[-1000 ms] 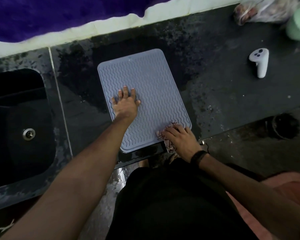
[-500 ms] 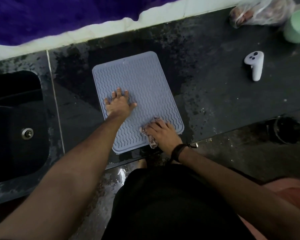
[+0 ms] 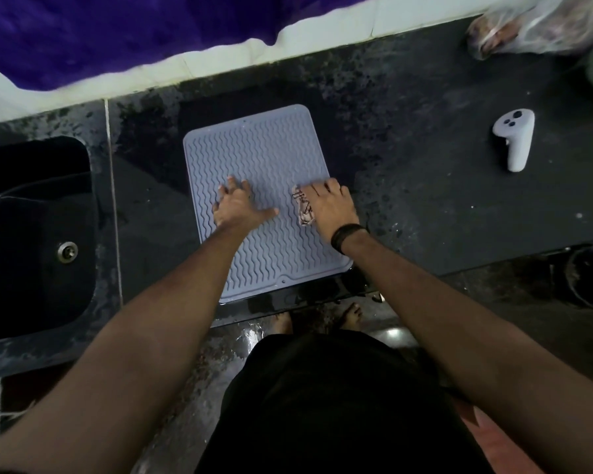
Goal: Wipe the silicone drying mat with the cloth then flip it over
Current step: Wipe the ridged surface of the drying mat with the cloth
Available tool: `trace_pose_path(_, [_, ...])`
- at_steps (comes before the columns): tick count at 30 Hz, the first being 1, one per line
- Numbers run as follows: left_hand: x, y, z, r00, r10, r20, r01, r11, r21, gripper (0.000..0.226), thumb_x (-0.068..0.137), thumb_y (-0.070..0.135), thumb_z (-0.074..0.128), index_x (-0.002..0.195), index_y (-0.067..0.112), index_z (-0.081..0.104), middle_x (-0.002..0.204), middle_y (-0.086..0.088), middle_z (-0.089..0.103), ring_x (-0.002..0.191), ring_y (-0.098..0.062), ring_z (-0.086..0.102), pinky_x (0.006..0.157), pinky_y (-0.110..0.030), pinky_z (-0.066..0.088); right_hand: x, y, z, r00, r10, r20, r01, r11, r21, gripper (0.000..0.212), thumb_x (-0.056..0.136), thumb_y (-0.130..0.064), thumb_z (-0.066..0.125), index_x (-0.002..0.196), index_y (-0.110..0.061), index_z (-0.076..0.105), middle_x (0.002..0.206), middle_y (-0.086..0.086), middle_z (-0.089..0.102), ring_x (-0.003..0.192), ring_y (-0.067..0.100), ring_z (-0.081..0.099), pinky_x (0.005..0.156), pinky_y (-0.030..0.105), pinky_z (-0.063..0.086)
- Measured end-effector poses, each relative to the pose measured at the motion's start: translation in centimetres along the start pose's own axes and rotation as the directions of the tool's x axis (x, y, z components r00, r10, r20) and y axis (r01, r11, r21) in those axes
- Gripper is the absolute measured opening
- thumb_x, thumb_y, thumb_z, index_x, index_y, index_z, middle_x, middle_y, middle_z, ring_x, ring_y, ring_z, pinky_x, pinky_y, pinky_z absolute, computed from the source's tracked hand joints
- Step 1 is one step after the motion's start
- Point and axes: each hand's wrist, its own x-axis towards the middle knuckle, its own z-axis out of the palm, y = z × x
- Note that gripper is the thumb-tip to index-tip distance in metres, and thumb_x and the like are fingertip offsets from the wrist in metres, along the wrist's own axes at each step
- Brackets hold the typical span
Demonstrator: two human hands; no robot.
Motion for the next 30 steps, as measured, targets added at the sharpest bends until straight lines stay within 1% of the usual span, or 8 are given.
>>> trace_pose_path(6, [0.5, 0.0, 0.0, 1.000, -0.024, 0.005, 0.024, 0.999, -0.038, 0.113, 0.080, 0.068, 0.075, 0.164, 0.020, 0.017, 0.172, -0.007, -0.006, 0.158, -0.033, -0.002, 0.120, -0.063, 0.020, -7.3, 1.6, 1.6, 0.995, -0.099, 0.000, 0.099, 0.994, -0.037, 0.047, 0.089, -0.016, 0.036, 0.133, -0.018, 0.052, 0.132, 0.006, 0.056, 0.125, 0.031, 0.047, 0.094, 0.044, 0.040])
trace_pose_path(10, [0.7, 0.5, 0.1, 0.999, -0.044, 0.006, 0.044, 0.999, -0.021, 0.111, 0.079, 0.064, 0.078, 0.162, 0.017, 0.021, 0.172, -0.009, -0.002, 0.157, -0.035, 0.002, 0.118, -0.064, 0.023, -12.5, 2.6, 1.4, 0.984, -0.179, 0.018, 0.180, 0.983, -0.026, 0.055, 0.083, -0.015, 0.023, 0.121, -0.017, 0.062, 0.122, 0.004, 0.063, 0.117, 0.031, 0.055, 0.087, 0.041, 0.044])
trace_pose_path(13, [0.8, 1.3, -0.3, 0.998, -0.064, 0.013, 0.064, 0.998, -0.019, 0.109, 0.078, 0.060, 0.082, 0.160, 0.013, 0.027, 0.170, -0.013, 0.006, 0.156, -0.038, 0.008, 0.120, -0.062, 0.026, -11.8, 3.3, 0.3, 0.982, -0.187, 0.017, 0.188, 0.982, -0.005, 0.041, 0.079, -0.013, 0.048, 0.116, -0.020, 0.064, 0.115, 0.002, 0.065, 0.110, 0.029, 0.054, 0.085, 0.039, 0.041])
trace_pose_path(17, [0.7, 2.3, -0.5, 0.995, -0.098, 0.029, 0.098, 0.995, -0.018, 0.107, 0.079, 0.053, 0.084, 0.159, 0.010, 0.028, 0.170, -0.014, 0.006, 0.156, -0.039, 0.011, 0.122, -0.060, 0.024, -5.8, 2.1, -1.1, 0.991, -0.115, -0.071, 0.120, 0.990, 0.070, 0.053, 0.073, -0.016, 0.069, 0.125, -0.020, 0.057, 0.120, 0.002, 0.061, 0.114, 0.029, 0.049, 0.087, 0.040, 0.036])
trace_pose_path(19, [0.6, 2.6, -0.7, 0.993, -0.116, 0.032, 0.116, 0.993, -0.008, 0.109, 0.080, 0.051, 0.084, 0.160, 0.009, 0.024, 0.171, -0.014, 0.006, 0.156, -0.039, 0.011, 0.121, -0.060, 0.025, -2.3, 1.1, -1.5, 0.994, -0.089, -0.058, 0.094, 0.991, 0.098, 0.057, 0.075, -0.016, 0.069, 0.130, -0.019, 0.054, 0.126, 0.004, 0.058, 0.118, 0.029, 0.045, 0.092, 0.040, 0.034])
trace_pose_path(23, [0.3, 2.9, -0.9, 0.991, -0.131, 0.032, 0.132, 0.991, -0.017, 0.113, 0.080, 0.047, 0.084, 0.162, 0.010, 0.016, 0.171, -0.013, 0.004, 0.156, -0.039, 0.011, 0.120, -0.061, 0.027, -0.3, 0.2, 0.0, 0.994, -0.107, 0.014, 0.107, 0.994, -0.007, 0.044, 0.091, -0.015, 0.048, 0.134, -0.015, 0.048, 0.137, 0.006, 0.051, 0.127, 0.028, 0.039, 0.104, 0.039, 0.027])
trace_pose_path(28, [0.4, 2.9, -1.2, 0.988, -0.141, 0.067, 0.144, 0.989, -0.042, 0.115, 0.080, 0.046, 0.085, 0.163, 0.010, 0.014, 0.172, -0.012, 0.000, 0.157, -0.039, 0.005, 0.121, -0.061, 0.025, -6.3, 2.2, 1.3, 0.981, -0.188, -0.043, 0.189, 0.982, 0.000, 0.042, 0.086, -0.013, 0.054, 0.128, -0.018, 0.056, 0.131, 0.004, 0.057, 0.128, 0.029, 0.045, 0.096, 0.042, 0.038])
trace_pose_path(30, [0.5, 3.0, -1.2, 0.987, -0.141, 0.077, 0.144, 0.989, -0.033, 0.119, 0.080, 0.046, 0.085, 0.164, 0.009, 0.008, 0.171, -0.014, -0.002, 0.157, -0.040, 0.003, 0.122, -0.061, 0.023, -8.2, 2.8, 1.3, 0.979, -0.203, -0.012, 0.203, 0.979, -0.021, 0.039, 0.089, -0.016, 0.053, 0.127, -0.020, 0.058, 0.129, 0.002, 0.059, 0.127, 0.028, 0.047, 0.095, 0.041, 0.039])
